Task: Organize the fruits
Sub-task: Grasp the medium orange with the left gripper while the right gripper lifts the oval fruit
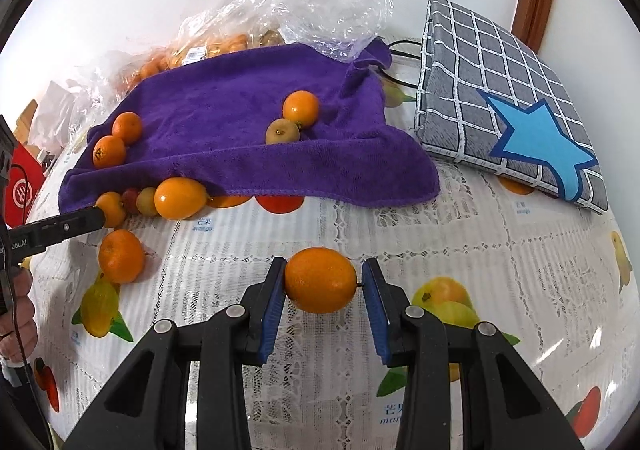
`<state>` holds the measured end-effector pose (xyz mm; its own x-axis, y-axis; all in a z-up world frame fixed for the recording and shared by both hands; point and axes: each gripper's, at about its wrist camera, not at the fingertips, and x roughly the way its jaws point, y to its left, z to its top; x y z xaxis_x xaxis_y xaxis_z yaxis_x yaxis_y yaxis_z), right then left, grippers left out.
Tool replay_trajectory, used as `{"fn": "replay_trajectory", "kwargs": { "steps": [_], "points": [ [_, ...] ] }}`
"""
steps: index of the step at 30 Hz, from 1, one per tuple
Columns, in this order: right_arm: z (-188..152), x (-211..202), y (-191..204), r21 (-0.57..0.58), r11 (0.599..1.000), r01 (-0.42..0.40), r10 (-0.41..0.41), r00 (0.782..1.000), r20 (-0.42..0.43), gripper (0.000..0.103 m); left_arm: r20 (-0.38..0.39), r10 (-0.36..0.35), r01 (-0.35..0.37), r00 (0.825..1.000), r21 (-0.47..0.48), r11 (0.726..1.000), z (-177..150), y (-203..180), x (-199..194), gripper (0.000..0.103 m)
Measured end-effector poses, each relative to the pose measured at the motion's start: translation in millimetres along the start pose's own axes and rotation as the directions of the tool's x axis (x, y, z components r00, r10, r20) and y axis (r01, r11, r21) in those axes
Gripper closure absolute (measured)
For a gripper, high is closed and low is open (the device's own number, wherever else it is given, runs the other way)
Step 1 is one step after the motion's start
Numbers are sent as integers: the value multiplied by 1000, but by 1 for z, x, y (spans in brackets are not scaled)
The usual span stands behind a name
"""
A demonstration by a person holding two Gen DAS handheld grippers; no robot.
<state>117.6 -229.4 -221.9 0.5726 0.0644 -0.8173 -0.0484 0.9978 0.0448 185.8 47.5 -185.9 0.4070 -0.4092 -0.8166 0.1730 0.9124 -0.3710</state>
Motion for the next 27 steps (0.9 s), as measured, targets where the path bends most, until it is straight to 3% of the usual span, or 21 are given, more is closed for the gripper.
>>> {"fn": "replay_trajectory", "kwargs": {
  "steps": [11, 15, 17, 27],
  "points": [
    [2, 3, -1, -3, 1000, 5, -5, 1000, -7, 65, 8, 31, -32, 999, 17, 999, 4, -11, 8, 51],
    [2, 3, -1, -4, 1000, 8, -8, 1000, -9, 65, 10, 34, -35, 999, 8, 999, 5, -10, 9, 64],
    [2, 3, -1, -5, 1000, 10, -10, 1000, -9, 65, 5, 2, -2, 1000, -6, 1000, 5, -8, 9, 69],
    [2, 5, 2, -15, 1000, 8, -8, 1000, -12, 65, 24, 2, -2, 1000, -16, 1000, 0, -2, 1, 69]
  ]
}}
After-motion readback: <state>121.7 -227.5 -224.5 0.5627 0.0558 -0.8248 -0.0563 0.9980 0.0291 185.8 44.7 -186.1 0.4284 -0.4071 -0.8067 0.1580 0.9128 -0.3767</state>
